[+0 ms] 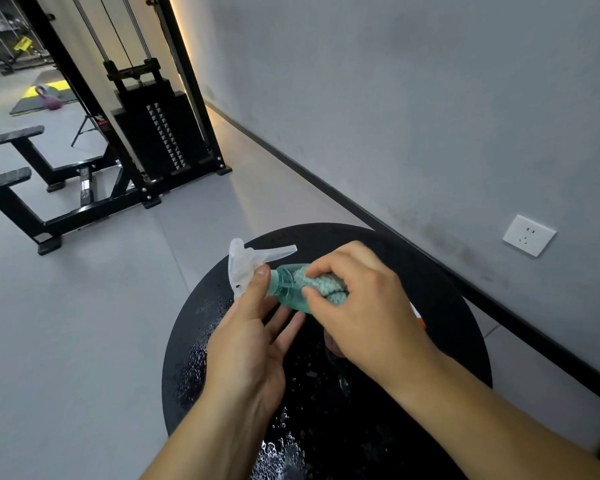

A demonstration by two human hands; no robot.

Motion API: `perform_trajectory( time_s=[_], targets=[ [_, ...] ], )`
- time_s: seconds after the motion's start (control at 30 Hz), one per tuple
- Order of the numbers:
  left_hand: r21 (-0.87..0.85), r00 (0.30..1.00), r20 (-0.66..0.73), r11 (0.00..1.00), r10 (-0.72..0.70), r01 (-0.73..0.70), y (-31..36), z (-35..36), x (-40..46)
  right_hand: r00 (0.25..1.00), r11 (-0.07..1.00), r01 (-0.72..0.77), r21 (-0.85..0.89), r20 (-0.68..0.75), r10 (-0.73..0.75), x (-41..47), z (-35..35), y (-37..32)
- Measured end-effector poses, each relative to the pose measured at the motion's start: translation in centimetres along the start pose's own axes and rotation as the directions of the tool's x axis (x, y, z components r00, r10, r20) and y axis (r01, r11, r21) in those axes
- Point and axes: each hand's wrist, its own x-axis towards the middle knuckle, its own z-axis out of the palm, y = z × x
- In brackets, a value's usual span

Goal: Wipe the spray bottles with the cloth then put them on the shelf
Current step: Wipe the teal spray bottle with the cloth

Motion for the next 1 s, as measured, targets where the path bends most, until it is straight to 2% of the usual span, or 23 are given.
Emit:
perform_trajectory(
  time_s=[0.1, 0.27, 0.43, 0.6, 0.77, 0.93, 1.0],
  targets=[
    [0.012, 1.000, -0.023, 1.000, -0.010, 0.010, -0.1, 0.0, 0.1, 0.997, 0.998, 0.066, -0.010, 0.036, -0.065, -0.2, 0.3, -0.3],
    [0.033, 0.998, -0.065, 0.999, 0.020, -0.018, 0.2, -0.4, 0.3, 1.000, 1.000, -0.025, -0.019, -0.001, 0.025, 0.1, -0.5, 0.2],
    [0.049, 0.997, -0.078, 0.999, 0.007, -0.003, 0.1, -0.6, 0.5, 0.997, 0.999, 0.044, -0.022, 0.072, -0.042, -0.4, 0.1, -0.3],
    [0.054, 0.997, -0.063, 0.998, 0.037, -0.034, 0.6, -0.8, 0.5, 0.995, 0.996, -0.090, -0.010, -0.037, 0.089, 0.3, -1.0, 0.4],
    [0.067, 0.997, -0.063, 0.997, 0.048, -0.044, 0.8, -1.0, 0.7, 0.997, 0.998, -0.059, 0.032, 0.048, 0.057, -0.2, -0.7, -0.1],
    [0.054, 0.995, -0.072, 0.996, 0.069, -0.065, 1.1, -1.4, 0.7, 0.985, 0.987, -0.160, 0.003, -0.059, 0.160, 0.6, -1.4, 1.0],
    [0.062, 0.996, -0.064, 0.996, 0.069, -0.065, 1.1, -1.3, 0.7, 0.983, 0.985, -0.172, 0.008, -0.061, 0.173, 0.5, -1.4, 1.0]
  ],
)
